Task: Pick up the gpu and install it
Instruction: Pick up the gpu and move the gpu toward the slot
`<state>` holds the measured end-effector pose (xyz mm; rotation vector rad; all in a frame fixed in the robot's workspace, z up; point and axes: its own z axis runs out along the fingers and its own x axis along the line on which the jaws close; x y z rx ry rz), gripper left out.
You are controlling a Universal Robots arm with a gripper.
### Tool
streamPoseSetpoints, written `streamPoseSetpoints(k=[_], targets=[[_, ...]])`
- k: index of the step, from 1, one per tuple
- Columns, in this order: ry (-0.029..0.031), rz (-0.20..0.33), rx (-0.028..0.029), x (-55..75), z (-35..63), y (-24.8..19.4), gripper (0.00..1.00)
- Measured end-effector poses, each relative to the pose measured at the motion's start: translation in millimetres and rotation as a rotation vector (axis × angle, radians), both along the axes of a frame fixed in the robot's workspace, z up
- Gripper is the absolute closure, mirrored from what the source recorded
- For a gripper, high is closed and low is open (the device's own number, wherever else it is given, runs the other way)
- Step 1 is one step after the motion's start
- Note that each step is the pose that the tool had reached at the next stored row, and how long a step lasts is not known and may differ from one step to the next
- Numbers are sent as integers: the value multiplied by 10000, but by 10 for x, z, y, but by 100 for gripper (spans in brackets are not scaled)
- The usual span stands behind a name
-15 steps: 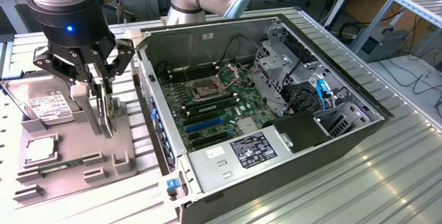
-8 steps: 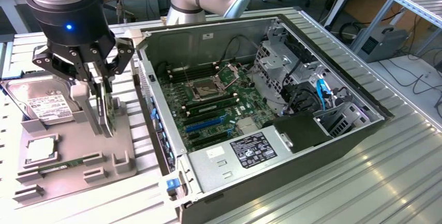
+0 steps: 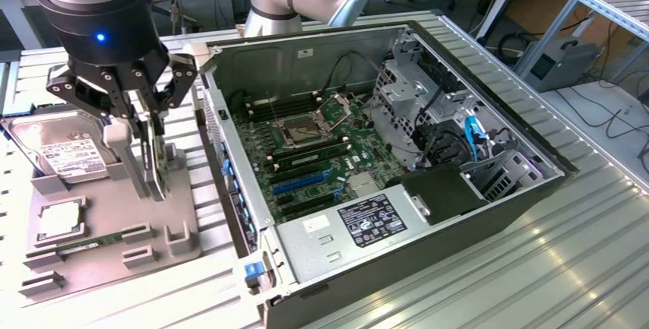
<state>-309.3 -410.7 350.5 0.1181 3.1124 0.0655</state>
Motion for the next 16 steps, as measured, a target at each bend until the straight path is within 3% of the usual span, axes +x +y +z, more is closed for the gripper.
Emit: streamPoseSetpoints(k=[16], targets=[[0, 0, 0, 0, 44, 0, 73]])
